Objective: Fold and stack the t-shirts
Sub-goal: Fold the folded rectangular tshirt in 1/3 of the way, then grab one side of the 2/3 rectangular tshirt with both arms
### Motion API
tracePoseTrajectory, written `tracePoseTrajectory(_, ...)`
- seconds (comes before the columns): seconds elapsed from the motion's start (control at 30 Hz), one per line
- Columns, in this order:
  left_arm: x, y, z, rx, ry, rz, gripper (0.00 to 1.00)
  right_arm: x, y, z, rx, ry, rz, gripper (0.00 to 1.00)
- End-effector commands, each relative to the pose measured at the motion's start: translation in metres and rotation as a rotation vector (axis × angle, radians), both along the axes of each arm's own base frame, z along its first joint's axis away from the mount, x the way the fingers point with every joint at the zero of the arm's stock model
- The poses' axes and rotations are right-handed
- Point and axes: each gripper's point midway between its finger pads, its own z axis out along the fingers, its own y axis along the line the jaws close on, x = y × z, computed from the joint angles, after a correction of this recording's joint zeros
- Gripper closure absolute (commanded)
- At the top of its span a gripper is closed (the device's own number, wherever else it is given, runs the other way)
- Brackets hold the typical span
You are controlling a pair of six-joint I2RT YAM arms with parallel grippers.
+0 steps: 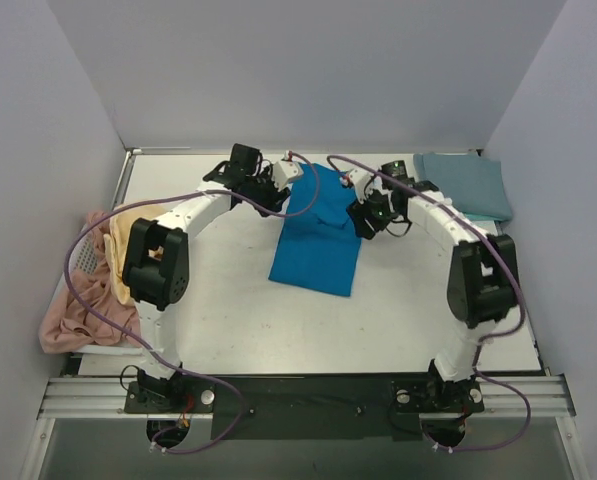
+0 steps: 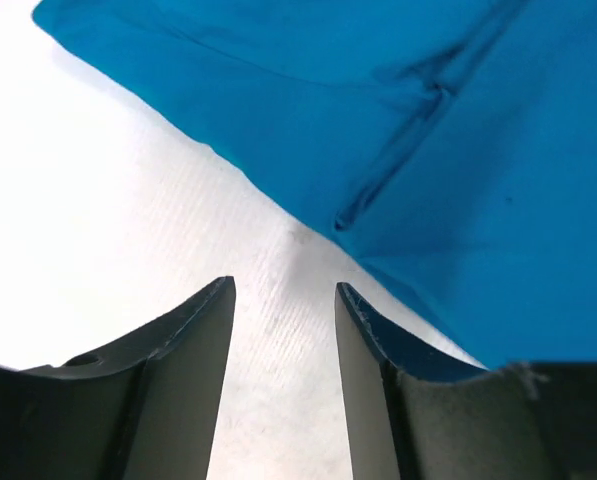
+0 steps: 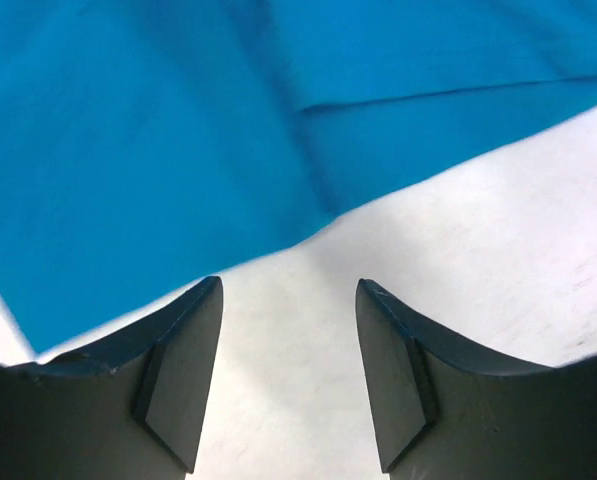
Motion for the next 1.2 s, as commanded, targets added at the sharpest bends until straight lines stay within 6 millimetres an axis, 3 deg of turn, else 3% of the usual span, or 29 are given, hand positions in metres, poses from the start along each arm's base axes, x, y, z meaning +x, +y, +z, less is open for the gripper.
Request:
tracePoseTrajectory(0.0,-0.063,0.000,0.035,-0.040,0.020,-0.325,0.48,-0.079,0.036,0.031,0.044,-0.148,0.357,0.48)
tracePoseTrajectory(0.03,-0.080,0.001,0.033,-0.048,0.022,-0.409,0.49,-0.113,0.045,0.018,0.040,-0.153,0.470,0.45)
tracePoseTrajectory(0.07,-0.112,0.005,0.025,-0.046,0.026,-0.528,0.49,-0.128,0.047,0.010,0.029,-0.153,0.513,0.44)
tracePoseTrajectory(0.1,-0.137,0.011,0.005,-0.036,0.060,-0.595,0.48,-0.147,0.053,-0.001,0.006,-0.155,0.560,0.42)
tracePoseTrajectory(0.13,-0.147,0.011,0.008,-0.023,-0.008,-0.680,0.45,-0.157,0.054,-0.010,-0.012,-0.144,0.580,0.42)
tracePoseTrajectory(0.17,-0.162,0.011,-0.007,-0.011,-0.009,-0.720,0.43,-0.168,0.055,-0.021,-0.048,-0.122,0.602,0.42)
tracePoseTrajectory(0.23,-0.164,0.010,-0.018,0.074,-0.093,-0.743,0.38,-0.175,0.053,-0.037,-0.112,-0.092,0.604,0.43)
tracePoseTrajectory(0.37,-0.163,0.006,-0.043,0.170,-0.147,-0.722,0.34,-0.171,0.052,-0.054,-0.224,-0.096,0.601,0.47)
tracePoseTrajectory(0.6,-0.174,0.010,-0.068,0.225,-0.097,-0.782,0.37,-0.162,0.048,-0.073,-0.292,-0.052,0.578,0.56)
tracePoseTrajectory(0.8,-0.163,0.011,-0.089,0.288,-0.135,-0.724,0.41,-0.156,0.043,-0.083,-0.336,-0.044,0.555,0.59)
tracePoseTrajectory(0.93,-0.163,0.005,-0.095,0.282,-0.156,-0.731,0.62,-0.156,0.041,-0.088,-0.353,-0.023,0.551,0.84)
tracePoseTrajectory(1.03,-0.162,0.005,-0.096,0.289,-0.152,-0.724,1.00,-0.156,0.037,-0.086,-0.366,-0.023,0.549,1.00)
tracePoseTrajectory(1.17,-0.162,0.014,-0.087,0.297,-0.088,-0.682,1.00,-0.164,0.039,-0.075,-0.333,-0.008,0.569,1.00)
